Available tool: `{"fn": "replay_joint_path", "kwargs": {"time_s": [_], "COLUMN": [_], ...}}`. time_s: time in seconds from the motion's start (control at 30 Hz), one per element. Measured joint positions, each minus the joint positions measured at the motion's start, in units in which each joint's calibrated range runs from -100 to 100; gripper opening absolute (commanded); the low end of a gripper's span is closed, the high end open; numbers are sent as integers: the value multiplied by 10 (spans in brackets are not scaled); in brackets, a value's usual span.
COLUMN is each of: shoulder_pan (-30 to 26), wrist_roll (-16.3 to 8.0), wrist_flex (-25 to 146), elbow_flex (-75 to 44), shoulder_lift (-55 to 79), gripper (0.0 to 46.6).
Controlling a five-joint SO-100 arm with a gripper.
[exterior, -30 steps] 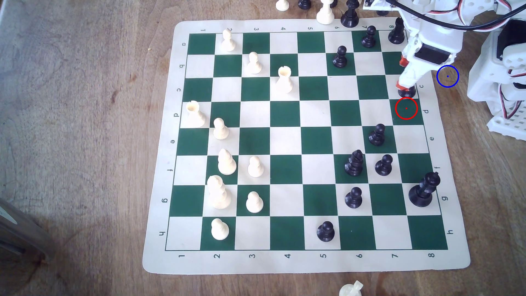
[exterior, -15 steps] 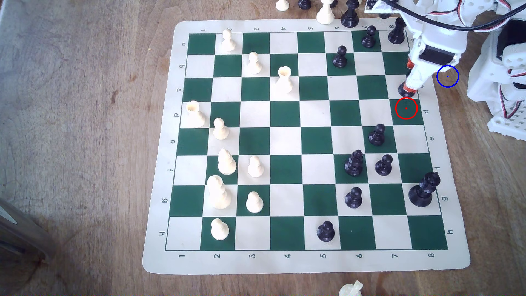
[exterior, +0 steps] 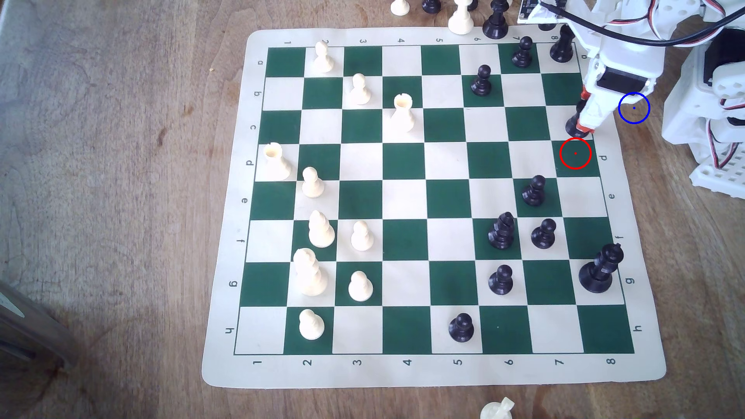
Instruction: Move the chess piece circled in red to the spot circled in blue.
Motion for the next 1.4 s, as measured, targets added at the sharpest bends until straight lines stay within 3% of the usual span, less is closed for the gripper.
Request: {"fn": "replay_joint_path", "kwargs": {"time_s": [0.33, 0.43, 0.47, 0.5, 0.77, 1.03, 1.4], "shoulder_pan": [-13, -17, -18, -21, -27, -23, 105], "wrist_roll": [-11, -12, -12, -11, -11, -16, 12], "wrist_flex": [-3, -6, -6, -6, -2, 120, 193], "elbow_flex": [0, 0, 0, 0, -1, -133, -144], "shoulder_lift": [-7, -7, -7, -7, -7, -17, -22], "gripper": [136, 90, 5, 2, 2, 2, 2]}}
